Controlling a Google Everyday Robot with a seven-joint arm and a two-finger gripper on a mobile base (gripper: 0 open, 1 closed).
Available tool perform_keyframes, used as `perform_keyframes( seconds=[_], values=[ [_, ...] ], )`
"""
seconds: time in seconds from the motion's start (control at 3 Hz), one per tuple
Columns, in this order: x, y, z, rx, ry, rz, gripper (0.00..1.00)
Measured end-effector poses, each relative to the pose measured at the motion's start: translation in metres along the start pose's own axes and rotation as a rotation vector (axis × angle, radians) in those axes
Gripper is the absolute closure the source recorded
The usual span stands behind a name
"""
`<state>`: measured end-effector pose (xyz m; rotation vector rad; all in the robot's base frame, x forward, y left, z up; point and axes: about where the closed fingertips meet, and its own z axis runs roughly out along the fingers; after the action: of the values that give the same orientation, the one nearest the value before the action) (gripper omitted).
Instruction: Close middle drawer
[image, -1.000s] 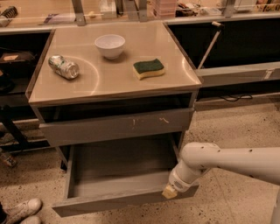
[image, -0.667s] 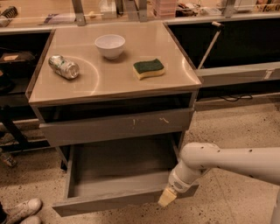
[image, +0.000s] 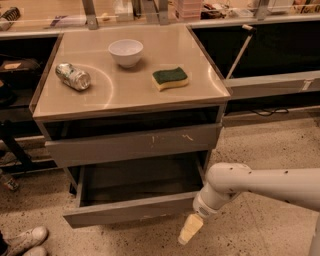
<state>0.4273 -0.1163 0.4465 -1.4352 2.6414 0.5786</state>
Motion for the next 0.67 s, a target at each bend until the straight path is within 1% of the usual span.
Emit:
perform_keyframes(
  seconds=[0.33,0.67],
  values=[
    [0.0000,0.0000,0.0000,0.000,0.000,0.000,0.19],
    [0.0000,0.0000,0.0000,0.000,0.000,0.000,0.42]
  ],
)
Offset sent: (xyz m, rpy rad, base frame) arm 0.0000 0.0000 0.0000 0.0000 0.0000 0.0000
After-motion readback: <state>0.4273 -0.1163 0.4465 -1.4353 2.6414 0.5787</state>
